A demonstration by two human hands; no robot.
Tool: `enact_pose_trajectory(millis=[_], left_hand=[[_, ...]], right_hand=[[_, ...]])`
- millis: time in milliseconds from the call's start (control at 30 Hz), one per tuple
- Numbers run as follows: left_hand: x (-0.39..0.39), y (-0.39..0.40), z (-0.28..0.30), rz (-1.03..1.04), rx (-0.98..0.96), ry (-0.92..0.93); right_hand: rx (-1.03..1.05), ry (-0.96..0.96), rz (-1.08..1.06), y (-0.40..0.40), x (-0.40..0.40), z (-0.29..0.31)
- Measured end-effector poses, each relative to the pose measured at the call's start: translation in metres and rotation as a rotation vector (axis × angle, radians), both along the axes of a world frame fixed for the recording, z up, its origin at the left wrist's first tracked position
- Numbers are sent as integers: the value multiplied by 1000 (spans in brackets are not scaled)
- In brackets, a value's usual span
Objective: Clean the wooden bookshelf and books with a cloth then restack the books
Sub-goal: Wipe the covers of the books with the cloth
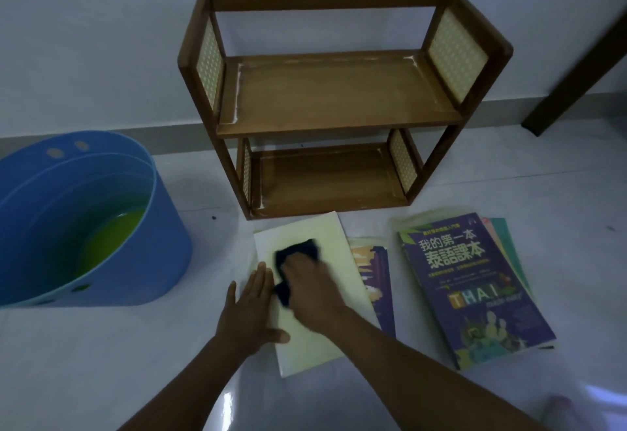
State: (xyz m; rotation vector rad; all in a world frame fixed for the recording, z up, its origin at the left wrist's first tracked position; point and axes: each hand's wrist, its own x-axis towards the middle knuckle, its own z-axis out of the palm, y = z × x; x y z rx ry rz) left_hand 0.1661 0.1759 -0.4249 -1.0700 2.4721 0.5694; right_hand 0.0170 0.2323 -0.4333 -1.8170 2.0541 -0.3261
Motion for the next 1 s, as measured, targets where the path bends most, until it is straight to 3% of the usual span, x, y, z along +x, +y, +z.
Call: enact_pose_trajectory(millis=[67, 200, 233, 367, 433, 567, 600, 733, 867, 933, 1000], left_hand=[[0, 3, 1, -3, -13, -5], [-3, 1, 2, 5, -44, -44], [-4, 1, 2, 5, -50, -41], [-2, 3, 0, -14, -89, -69], [-4, 3, 6, -27, -92, -118], [5, 2, 10, -210, -180, -147], [13, 2, 8, -314, -225, -109], [30, 13, -6, -538, -284, 18], [24, 17, -21, -802, -450, 160], [26, 14, -23, -858, -523, 195], [25, 8, -17, -825, -532, 358]], right_hand=[[-26, 7, 184, -5, -8, 4], [75, 48, -340, -18, -51, 15], [69, 80, -375, -8, -46, 17], [-75, 58, 38, 71, 13, 6], [-113, 69, 54, 97, 0, 0], [21, 23, -614, 140, -65, 7], [70, 31, -659, 155, -71, 4], [305, 11, -453, 197, -74, -6], [534, -72, -304, 189, -91, 11], [668, -162, -231, 171, -105, 35], [770, -268, -223, 160, -121, 53]])
